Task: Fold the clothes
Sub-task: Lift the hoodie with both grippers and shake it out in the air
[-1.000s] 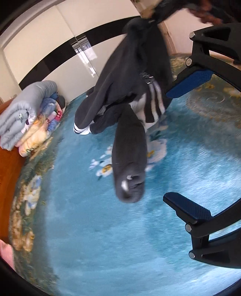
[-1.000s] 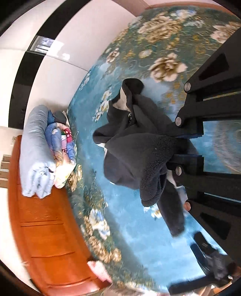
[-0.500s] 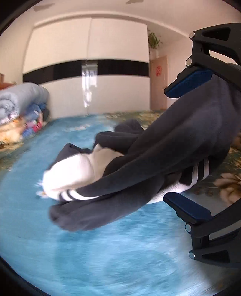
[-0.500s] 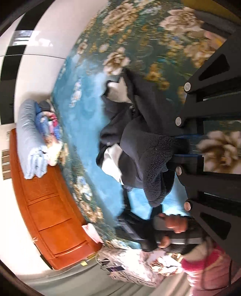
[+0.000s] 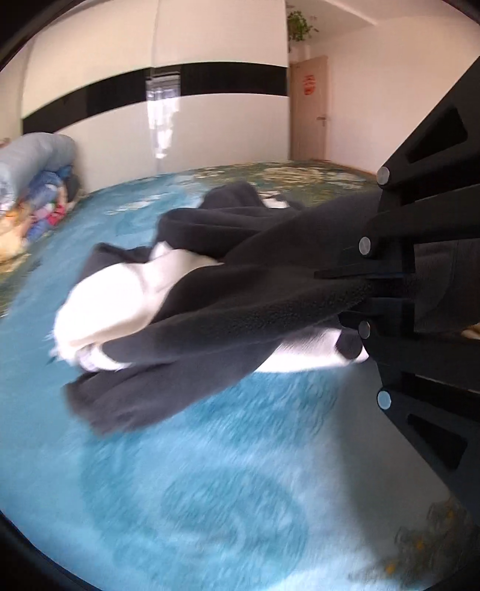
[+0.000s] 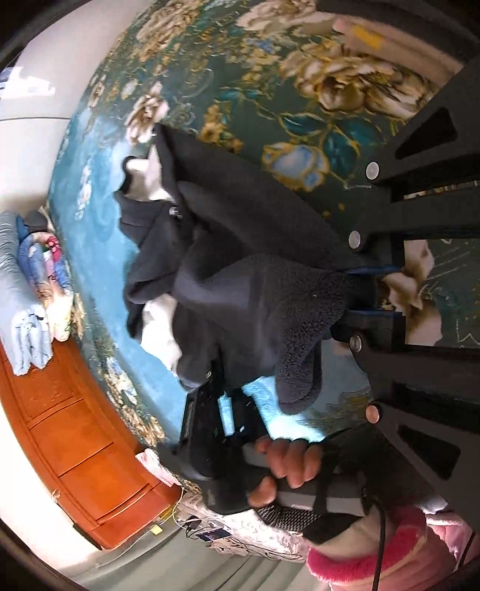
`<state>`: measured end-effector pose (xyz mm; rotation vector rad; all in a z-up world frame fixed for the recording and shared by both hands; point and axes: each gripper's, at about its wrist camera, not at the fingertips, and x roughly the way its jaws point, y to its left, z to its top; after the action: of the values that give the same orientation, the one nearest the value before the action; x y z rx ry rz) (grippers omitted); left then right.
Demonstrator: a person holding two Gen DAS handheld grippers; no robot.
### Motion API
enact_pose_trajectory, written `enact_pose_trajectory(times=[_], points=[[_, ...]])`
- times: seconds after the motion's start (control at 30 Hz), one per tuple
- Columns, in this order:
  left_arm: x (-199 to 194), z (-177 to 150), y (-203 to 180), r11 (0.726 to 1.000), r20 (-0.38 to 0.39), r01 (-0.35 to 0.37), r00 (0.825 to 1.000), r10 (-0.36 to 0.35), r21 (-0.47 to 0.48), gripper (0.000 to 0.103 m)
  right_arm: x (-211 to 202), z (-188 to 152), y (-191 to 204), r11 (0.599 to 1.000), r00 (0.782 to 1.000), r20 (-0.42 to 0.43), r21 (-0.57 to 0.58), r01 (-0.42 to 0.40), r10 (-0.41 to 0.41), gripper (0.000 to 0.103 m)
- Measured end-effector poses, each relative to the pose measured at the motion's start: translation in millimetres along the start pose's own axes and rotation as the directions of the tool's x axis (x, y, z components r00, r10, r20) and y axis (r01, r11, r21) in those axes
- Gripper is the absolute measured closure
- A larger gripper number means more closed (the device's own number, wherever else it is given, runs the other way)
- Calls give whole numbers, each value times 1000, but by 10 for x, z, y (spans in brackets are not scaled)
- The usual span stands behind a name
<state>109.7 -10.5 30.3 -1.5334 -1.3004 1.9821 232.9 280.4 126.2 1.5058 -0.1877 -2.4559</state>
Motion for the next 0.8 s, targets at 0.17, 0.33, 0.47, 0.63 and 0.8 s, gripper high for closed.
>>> enact_pose_trajectory(times=[0.17,0.33,0.47,0.63,0.8], points=[[-312,219,237,997,109,-4,994,13,-80,98,87,-206,-59,998,998,-44,40,-53,54,62],[-456,282,320,996,152,-13,988,27,-93,98,120,-407,-348,985,996,-46,155,-74,82,61],[-572,333,387,994,187,-20,982,40,-104,98,349,-575,-756,901,982,-18,402,-166,188,60],[-695,394,448,993,224,-34,973,58,-111,98,869,-658,-1027,743,953,55,613,-268,298,60],[-685,379,485,991,214,-37,975,64,-125,98,1178,-708,-968,623,926,73,720,-305,369,60]])
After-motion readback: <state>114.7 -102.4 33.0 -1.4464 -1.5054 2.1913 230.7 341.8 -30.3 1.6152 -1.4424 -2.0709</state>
